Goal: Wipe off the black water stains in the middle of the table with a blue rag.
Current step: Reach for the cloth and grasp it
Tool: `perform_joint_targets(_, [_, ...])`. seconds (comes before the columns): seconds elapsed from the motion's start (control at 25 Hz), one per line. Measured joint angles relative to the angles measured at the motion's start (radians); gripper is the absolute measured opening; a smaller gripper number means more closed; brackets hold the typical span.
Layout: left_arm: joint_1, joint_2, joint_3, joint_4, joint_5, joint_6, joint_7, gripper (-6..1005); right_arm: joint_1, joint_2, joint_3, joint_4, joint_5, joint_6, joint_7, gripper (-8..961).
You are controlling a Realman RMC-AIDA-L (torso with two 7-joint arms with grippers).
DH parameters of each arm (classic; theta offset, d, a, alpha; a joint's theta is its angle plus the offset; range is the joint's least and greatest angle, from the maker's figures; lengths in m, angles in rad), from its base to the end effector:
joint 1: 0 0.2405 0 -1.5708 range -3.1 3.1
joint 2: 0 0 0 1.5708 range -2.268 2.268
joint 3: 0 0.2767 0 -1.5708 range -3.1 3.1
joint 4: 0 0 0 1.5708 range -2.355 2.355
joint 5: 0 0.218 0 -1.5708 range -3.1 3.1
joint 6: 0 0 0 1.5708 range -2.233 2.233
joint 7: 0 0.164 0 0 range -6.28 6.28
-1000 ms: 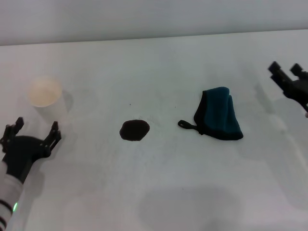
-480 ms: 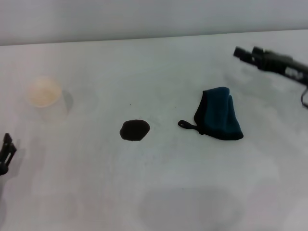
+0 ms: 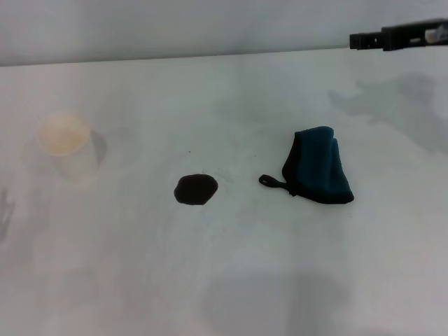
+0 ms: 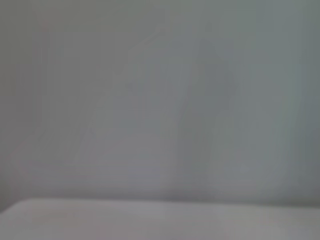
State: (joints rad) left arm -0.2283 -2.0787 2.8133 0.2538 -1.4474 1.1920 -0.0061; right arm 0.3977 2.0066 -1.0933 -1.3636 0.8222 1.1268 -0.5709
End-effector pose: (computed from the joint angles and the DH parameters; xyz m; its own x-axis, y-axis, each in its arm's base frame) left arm -0.4058 0.2704 -0.0532 0.6947 0.1314 0.7072 0.7096 0.0353 -0.7037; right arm 0.2633 0.4166 0.0786 0.5929 -0.6458 -0.4811 -0.7845 -0.3285 -0.5259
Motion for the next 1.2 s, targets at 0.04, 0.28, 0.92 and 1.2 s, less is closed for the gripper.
perform_joint_targets(0.04, [-0.006, 0.000, -0.001, -0.006, 0.000, 0.004, -0.008, 893, 0.003, 0.002, -0.009, -0.043, -0.033, 0.053, 0.045, 718])
perform_joint_targets(0.28, [-0.057, 0.000, -0.005, -0.044, 0.003, 0.018, -0.054, 892, -0.005, 0.004, -0.148, -0.212, -0.133, 0.227, 0.304, 720])
perform_joint_targets(0.92, [-0.158, 0.008, -0.006, -0.140, 0.001, 0.019, -0.186, 893, 0.040, 0.012, -0.563, -0.107, -0.377, 0.115, 0.773, 711])
perform_joint_targets(1.2, [-0.162, 0.019, -0.001, -0.140, 0.002, 0.013, -0.215, 892, 0.042, 0.011, -0.574, -0.002, -0.411, 0.033, 0.778, 706])
